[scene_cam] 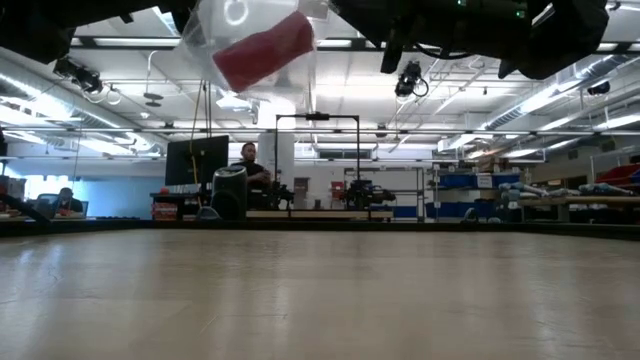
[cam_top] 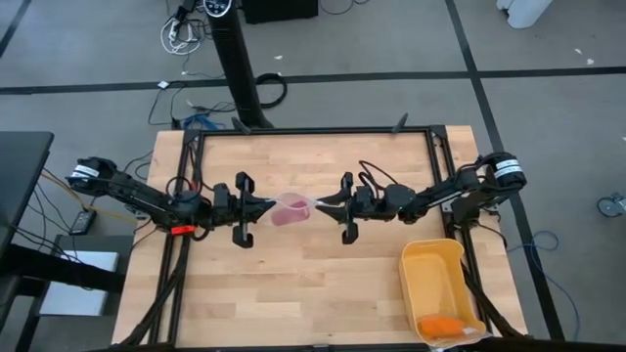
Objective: Roll bandage
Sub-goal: Close the transparent zip bag
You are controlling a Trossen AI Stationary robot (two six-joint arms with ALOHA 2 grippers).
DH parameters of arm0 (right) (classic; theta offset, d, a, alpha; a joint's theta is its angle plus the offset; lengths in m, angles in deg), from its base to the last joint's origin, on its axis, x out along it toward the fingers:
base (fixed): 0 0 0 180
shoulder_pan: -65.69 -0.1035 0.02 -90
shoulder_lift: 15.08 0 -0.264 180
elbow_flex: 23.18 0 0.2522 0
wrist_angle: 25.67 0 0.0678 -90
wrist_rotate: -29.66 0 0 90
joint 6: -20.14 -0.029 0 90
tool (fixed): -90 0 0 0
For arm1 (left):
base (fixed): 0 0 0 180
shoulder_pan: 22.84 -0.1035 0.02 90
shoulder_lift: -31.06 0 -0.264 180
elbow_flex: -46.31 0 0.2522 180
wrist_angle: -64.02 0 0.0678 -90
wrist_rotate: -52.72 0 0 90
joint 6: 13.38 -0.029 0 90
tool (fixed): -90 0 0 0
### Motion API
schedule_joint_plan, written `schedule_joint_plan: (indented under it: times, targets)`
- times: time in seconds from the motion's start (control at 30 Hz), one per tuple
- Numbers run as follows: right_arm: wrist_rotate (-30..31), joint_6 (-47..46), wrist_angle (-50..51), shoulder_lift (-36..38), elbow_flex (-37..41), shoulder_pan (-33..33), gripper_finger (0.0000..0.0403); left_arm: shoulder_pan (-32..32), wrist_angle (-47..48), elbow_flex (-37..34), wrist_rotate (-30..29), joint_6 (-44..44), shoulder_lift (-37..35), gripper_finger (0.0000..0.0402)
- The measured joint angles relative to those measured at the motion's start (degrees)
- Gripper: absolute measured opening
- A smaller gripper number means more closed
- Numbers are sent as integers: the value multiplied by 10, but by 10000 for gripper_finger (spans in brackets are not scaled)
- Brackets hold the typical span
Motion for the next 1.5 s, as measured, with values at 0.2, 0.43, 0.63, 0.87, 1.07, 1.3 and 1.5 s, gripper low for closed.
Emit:
schedule_joint_plan:
  times: [0.2, 0.43, 0.63, 0.87, 1.07, 1.3, 1.5]
  targets:
    - [0, 10, 3, 0, 0, -2, 7, 0, 0, 0, 0, 0, 0, 1]
    - [1, 28, 48, 35, 0, -2, 3, 0, 101, 0, -108, -20, -5, 17]
    - [2, 33, 187, 118, 0, -2, 2, 0, 253, 22, -166, -17, -6, 40]
    - [24, 30, 370, 200, -4, -2, 1, 0, 429, 114, -164, -18, -7, 67]
    - [34, 33, 534, 196, -79, -2, 1, 0, 609, 252, -110, -17, 3, 80]
    - [77, 58, 704, 129, -205, -16, 0, 0, 742, 373, -107, -40, 53, 81]
    - [81, 84, 768, 73, -288, -26, 0, -1, 795, 424, -105, -58, 105, 81]
